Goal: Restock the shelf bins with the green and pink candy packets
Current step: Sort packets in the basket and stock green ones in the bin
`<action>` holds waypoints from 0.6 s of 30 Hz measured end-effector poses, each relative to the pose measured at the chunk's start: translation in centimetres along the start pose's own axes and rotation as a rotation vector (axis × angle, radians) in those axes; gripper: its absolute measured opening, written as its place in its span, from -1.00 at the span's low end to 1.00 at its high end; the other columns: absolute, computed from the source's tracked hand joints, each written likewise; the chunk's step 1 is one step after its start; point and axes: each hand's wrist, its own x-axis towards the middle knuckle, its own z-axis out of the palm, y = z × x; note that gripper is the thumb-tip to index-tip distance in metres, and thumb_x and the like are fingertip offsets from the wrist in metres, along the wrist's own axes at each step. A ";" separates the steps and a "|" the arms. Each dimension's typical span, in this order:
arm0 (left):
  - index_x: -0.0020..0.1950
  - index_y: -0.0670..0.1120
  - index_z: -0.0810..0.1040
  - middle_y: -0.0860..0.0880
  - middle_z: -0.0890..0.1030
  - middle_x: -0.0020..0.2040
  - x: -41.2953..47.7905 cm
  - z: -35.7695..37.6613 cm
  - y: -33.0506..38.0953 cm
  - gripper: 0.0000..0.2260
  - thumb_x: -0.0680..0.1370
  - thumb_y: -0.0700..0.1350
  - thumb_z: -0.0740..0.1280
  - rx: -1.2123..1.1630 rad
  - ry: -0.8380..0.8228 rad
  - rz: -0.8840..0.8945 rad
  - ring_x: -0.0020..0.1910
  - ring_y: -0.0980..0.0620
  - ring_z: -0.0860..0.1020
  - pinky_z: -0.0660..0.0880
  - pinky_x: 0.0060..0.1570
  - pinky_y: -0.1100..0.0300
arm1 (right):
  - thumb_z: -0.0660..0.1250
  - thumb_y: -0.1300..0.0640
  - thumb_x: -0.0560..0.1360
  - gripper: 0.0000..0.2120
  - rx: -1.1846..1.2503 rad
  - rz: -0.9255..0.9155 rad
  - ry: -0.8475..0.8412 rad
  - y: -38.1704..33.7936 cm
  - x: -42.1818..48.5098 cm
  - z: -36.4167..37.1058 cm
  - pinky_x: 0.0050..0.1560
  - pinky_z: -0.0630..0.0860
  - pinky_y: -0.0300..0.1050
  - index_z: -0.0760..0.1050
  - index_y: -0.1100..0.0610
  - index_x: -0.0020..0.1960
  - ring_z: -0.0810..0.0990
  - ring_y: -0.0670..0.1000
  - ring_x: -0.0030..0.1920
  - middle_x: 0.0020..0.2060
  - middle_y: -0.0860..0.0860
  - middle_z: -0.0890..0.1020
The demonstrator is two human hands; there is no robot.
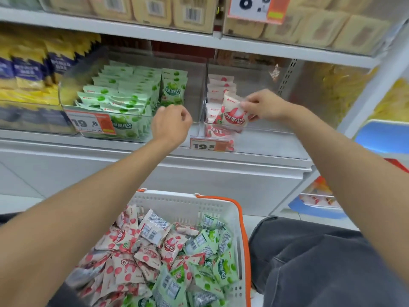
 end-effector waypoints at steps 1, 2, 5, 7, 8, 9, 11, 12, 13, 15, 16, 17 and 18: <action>-0.19 0.05 0.60 0.07 0.65 -0.13 -0.1 0.2 0.1 -0.75 0.54 -0.17 0.17 -0.014 0.013 -0.014 0.04 -0.07 0.48 0.44 -0.16 0.09 | 0.26 0.12 0.61 -0.66 -0.017 0.023 -0.062 0.2 0.7 0.9 0.09 0.58 0.14 0.54 0.45 -0.01 0.56 0.05 -0.15 -0.14 0.21 0.59; -0.19 0.05 0.60 0.06 0.64 -0.12 -0.1 0.3 0.1 -0.75 0.54 -0.18 0.17 -0.025 0.023 -0.020 0.03 -0.06 0.46 0.46 -0.15 0.07 | 0.29 0.13 0.60 -0.65 0.001 0.036 -0.098 0.5 1.4 1.9 0.07 0.60 0.10 0.52 0.48 -0.01 0.54 0.03 -0.18 -0.17 0.17 0.55; -0.13 0.03 0.63 0.06 0.62 -0.09 -0.2 0.5 -0.1 -0.76 0.55 -0.16 0.18 -0.038 0.029 0.001 0.04 -0.07 0.45 0.48 -0.11 0.01 | 0.39 0.15 0.53 -0.78 0.106 0.047 -0.015 0.5 2.4 4.1 -0.27 0.59 -0.28 0.55 0.34 -0.10 0.53 -0.05 -0.30 -0.25 0.08 0.53; -0.11 0.03 0.63 0.05 0.61 -0.06 -0.1 0.5 -0.3 -0.77 0.55 -0.15 0.19 -0.037 0.023 0.020 0.05 -0.07 0.44 0.48 -0.08 0.01 | 0.46 0.13 0.48 -0.83 0.143 0.057 0.112 0.7 3.0 4.9 -0.32 0.57 -0.25 0.54 0.23 -0.09 0.59 0.00 -0.27 -0.22 0.07 0.59; -0.10 0.04 0.63 0.05 0.61 -0.04 -0.1 0.5 -0.3 -0.77 0.56 -0.14 0.18 -0.033 0.016 0.021 0.06 -0.07 0.44 0.48 -0.07 0.00 | 0.46 0.12 0.48 -0.81 0.166 0.071 0.129 1.0 3.2 5.1 -0.23 0.62 -0.13 0.55 0.23 -0.04 0.64 0.06 -0.21 -0.17 0.10 0.63; -0.09 0.04 0.63 0.06 0.61 -0.03 -0.1 0.5 -0.4 -0.77 0.56 -0.13 0.18 -0.034 0.010 0.019 0.07 -0.07 0.44 0.48 -0.06 0.01 | 0.45 0.11 0.48 -0.80 0.169 0.082 0.120 1.2 3.3 5.3 -0.12 0.65 -0.01 0.56 0.23 -0.01 0.66 0.11 -0.13 -0.11 0.13 0.65; -0.06 0.06 0.63 0.07 0.60 0.00 0.0 0.5 -0.5 -0.78 0.58 -0.11 0.19 -0.049 0.009 0.023 0.10 -0.04 0.44 0.46 -0.07 0.04 | 0.44 0.07 0.49 -0.77 0.087 0.074 0.132 1.2 2.9 5.6 0.03 0.60 0.03 0.54 0.18 0.04 0.63 0.11 -0.03 -0.01 0.11 0.64; -0.03 0.07 0.63 0.07 0.58 0.00 -0.1 0.5 -0.5 -0.78 0.59 -0.11 0.19 -0.080 0.025 0.026 0.09 -0.02 0.44 0.45 -0.07 0.07 | 0.44 0.04 0.48 -0.74 0.020 0.050 0.183 1.1 2.5 5.8 0.07 0.54 -0.03 0.52 0.15 0.09 0.58 0.07 0.01 0.04 0.08 0.60; -0.01 0.06 0.62 0.08 0.56 -0.01 -0.3 0.5 -0.6 -0.80 0.60 -0.11 0.20 -0.139 0.060 0.028 0.07 0.02 0.46 0.44 -0.08 0.10 | 0.45 0.04 0.47 -0.69 -0.049 0.006 0.272 0.9 1.9 5.9 0.10 0.49 -0.09 0.50 0.13 0.15 0.53 0.04 0.06 0.08 0.05 0.55; 0.00 0.03 0.61 0.08 0.51 -0.05 -1.4 0.5 -1.0 -0.82 0.59 -0.14 0.21 -0.283 0.165 0.025 -0.06 0.09 0.48 0.38 -0.16 0.20 | 0.43 0.09 0.46 -0.72 -0.141 -0.144 0.499 0.3 0.1 6.5 0.08 0.40 -0.19 0.51 0.13 0.14 0.47 -0.01 0.06 0.07 0.04 0.51; -0.01 0.02 0.61 0.08 0.50 -0.07 -2.3 0.7 -1.3 -0.83 0.59 -0.15 0.22 -0.318 0.201 0.028 -0.12 0.11 0.48 0.33 -0.19 0.23 | 0.40 0.14 0.47 -0.80 -0.154 -0.236 0.588 0.0 -0.9 7.2 0.01 0.37 -0.23 0.52 0.13 0.07 0.45 -0.03 0.00 0.02 0.03 0.52; -0.03 0.01 0.60 0.07 0.50 -0.10 -3.3 1.0 -1.9 -0.84 0.58 -0.16 0.23 -0.328 0.198 0.034 -0.17 0.12 0.46 0.30 -0.21 0.25 | 0.37 0.18 0.47 -0.89 -0.156 -0.318 0.631 -0.2 -2.0 8.1 -0.07 0.34 -0.23 0.52 0.14 -0.01 0.43 -0.06 -0.07 -0.06 0.02 0.52; -0.05 0.00 0.60 0.06 0.51 -0.13 -4.4 1.5 -2.7 -0.84 0.57 -0.17 0.23 -0.336 0.153 0.035 -0.20 0.12 0.45 0.29 -0.23 0.24 | 0.34 0.22 0.46 -0.94 -0.157 -0.377 0.624 -0.2 -3.0 9.3 -0.14 0.33 -0.20 0.52 0.14 -0.07 0.41 -0.06 -0.14 -0.12 0.00 0.52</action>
